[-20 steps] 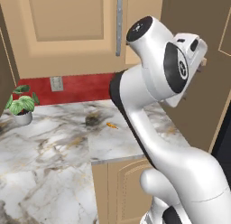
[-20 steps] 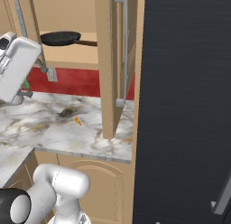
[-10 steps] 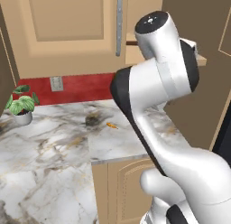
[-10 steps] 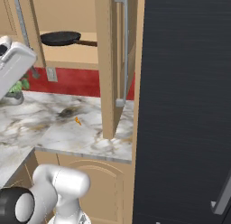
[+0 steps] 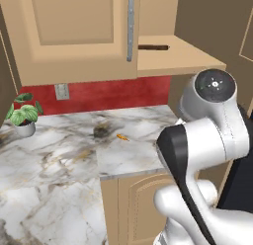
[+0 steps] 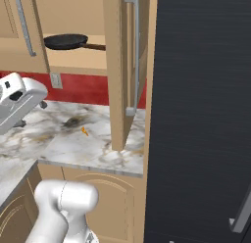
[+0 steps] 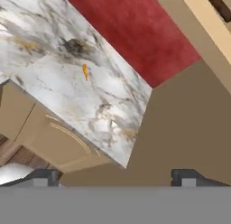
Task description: Retrieve the pan from the cabinet, then place the raw meat into the pan to avoid contamination.
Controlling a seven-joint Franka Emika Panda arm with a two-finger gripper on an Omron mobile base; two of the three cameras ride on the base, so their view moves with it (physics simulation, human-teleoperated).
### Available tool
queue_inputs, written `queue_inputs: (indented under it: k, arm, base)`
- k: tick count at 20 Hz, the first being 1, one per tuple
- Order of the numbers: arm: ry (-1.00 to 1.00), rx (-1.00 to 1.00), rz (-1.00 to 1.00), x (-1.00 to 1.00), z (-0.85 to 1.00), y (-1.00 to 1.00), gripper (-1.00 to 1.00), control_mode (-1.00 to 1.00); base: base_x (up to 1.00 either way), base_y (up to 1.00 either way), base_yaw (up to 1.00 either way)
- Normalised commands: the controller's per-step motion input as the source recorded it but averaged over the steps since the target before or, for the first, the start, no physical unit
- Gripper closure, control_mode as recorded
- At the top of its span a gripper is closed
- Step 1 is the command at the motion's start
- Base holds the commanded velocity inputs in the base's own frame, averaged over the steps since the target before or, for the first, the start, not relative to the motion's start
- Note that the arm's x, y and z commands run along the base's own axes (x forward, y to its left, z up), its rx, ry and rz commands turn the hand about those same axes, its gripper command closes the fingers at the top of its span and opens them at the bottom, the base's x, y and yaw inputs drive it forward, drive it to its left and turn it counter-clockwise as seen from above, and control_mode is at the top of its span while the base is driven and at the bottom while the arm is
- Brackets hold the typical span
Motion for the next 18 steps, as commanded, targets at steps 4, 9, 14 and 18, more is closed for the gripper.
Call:
queue_inputs:
  k: [4,9,14,18]
  arm:
    - [-0.34,0.23,0.19,-0.03,-0.15,0.03,-1.00,-1.00]
    - [-0.32,0.28,0.16,0.00,-0.14,0.11,-1.00,-1.00]
    - [-0.26,0.31,0.07,-0.09,-0.02,0.24,-1.00,-1.00]
    - [-0.20,0.26,0.01,-0.17,0.00,0.35,-1.00,-1.00]
  base:
    - [0.00,0.00,0.00]
    - [0.00,0.00,0.00]
    - [0.00,0.00,0.00]
    - [0.00,0.00,0.00]
